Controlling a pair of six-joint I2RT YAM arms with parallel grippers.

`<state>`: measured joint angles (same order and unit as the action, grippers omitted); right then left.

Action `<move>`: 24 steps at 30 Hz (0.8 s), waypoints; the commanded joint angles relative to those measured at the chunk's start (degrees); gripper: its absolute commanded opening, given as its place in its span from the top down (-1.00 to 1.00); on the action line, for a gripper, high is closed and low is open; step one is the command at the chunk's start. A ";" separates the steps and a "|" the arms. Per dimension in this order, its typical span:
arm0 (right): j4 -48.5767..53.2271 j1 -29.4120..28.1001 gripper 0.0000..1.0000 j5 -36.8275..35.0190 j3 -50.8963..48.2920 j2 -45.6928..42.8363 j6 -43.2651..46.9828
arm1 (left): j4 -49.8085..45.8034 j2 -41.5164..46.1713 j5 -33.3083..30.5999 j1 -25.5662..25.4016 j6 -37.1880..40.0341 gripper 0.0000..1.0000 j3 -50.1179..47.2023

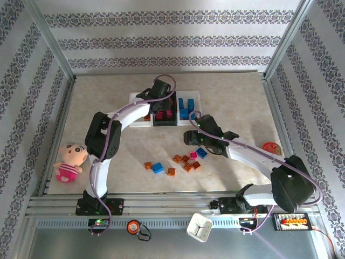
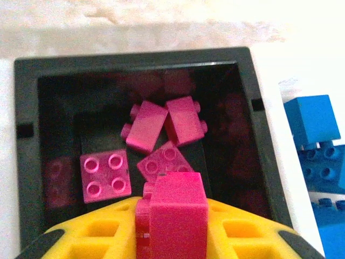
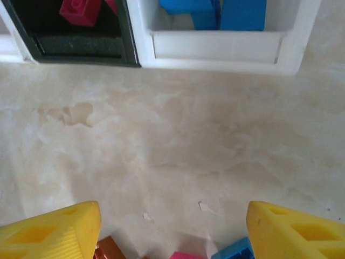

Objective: Sort the legos into containers by color
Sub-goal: Place the lego in the container, then pick up the lego from the bottom-center of the table.

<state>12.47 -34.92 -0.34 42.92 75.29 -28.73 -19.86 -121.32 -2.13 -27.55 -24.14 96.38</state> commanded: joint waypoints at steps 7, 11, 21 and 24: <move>-3.39 -3.82 -0.53 5.16 -4.60 -4.92 3.25 | -1.81 3.90 2.39 0.81 -0.72 -0.30 2.91; -4.74 -6.44 -0.53 6.20 -4.12 -3.65 3.73 | 3.29 13.38 4.15 1.65 -3.17 -0.53 -6.66; -6.13 -17.11 -0.53 7.41 1.38 5.44 6.55 | 7.87 47.92 0.62 3.49 -7.56 -0.99 -43.46; -5.38 -20.45 -0.53 7.47 3.88 8.98 7.55 | 3.36 58.49 -2.13 3.64 -8.14 -0.99 -50.32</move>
<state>7.84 -53.21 6.07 43.90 82.02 -23.35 -13.32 -68.82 -0.80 -24.25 -30.59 49.80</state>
